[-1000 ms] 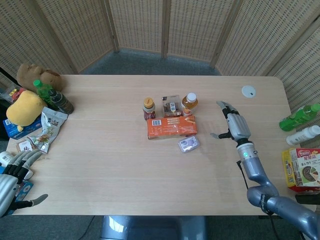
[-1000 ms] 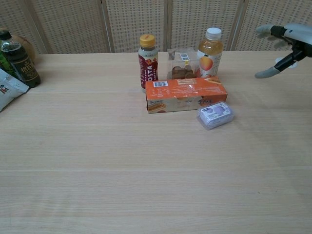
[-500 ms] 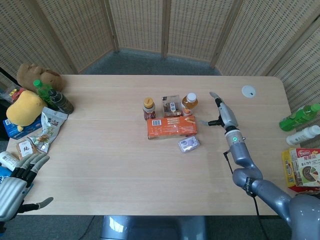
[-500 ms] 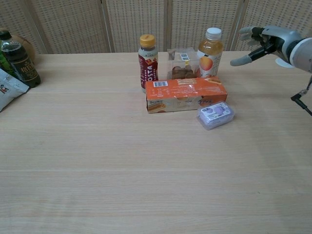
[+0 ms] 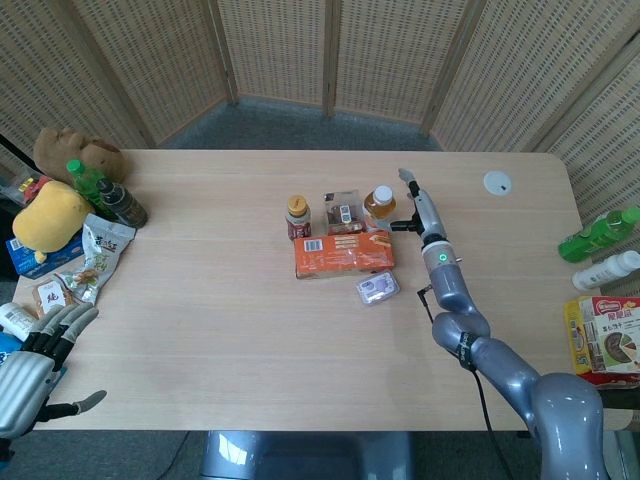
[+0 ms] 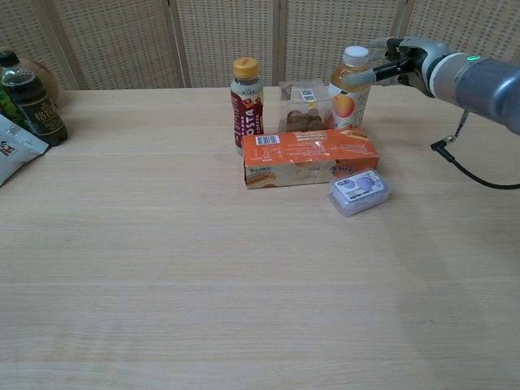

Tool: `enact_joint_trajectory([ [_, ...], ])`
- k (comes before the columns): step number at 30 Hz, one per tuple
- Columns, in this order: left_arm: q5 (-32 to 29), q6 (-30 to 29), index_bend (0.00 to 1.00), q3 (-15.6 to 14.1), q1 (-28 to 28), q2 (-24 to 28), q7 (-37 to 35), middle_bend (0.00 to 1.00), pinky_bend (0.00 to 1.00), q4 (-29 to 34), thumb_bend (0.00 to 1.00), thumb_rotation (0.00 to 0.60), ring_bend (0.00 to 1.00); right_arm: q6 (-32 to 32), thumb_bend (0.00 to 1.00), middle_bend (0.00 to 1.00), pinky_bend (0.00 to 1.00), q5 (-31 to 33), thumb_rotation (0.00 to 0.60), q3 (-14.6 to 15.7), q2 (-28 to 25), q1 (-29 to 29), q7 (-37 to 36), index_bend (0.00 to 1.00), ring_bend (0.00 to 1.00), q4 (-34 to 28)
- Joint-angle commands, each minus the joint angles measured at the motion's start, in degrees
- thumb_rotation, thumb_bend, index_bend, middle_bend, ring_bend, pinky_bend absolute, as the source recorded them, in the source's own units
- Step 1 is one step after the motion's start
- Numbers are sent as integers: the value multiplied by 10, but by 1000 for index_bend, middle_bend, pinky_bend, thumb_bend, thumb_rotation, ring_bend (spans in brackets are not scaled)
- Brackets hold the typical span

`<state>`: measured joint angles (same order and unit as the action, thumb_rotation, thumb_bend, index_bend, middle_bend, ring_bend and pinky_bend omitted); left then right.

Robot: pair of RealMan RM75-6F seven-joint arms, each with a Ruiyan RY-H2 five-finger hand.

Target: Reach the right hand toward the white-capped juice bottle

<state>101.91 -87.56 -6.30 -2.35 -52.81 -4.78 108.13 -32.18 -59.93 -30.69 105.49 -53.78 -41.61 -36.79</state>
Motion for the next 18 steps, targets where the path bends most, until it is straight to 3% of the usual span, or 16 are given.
enact_joint_trajectory([
  [1, -3, 3, 48, 1, -1, -2, 2, 0, 0, -1, 0, 600, 0, 5, 0, 0, 0, 11, 600, -9, 7, -7, -5, 0, 0, 6],
  [16, -12, 10, 51, 3, -4, -9, 12, 0, 0, -2, 0, 600, 0, -8, 0, 0, 0, 52, 600, -44, 64, -45, -6, 0, 0, 66],
  [18, -14, 11, 52, 4, -4, -9, 12, 0, 0, -3, 0, 600, 0, -28, 0, 67, 5, 56, 600, -48, 81, -52, 2, 20, 17, 87],
])
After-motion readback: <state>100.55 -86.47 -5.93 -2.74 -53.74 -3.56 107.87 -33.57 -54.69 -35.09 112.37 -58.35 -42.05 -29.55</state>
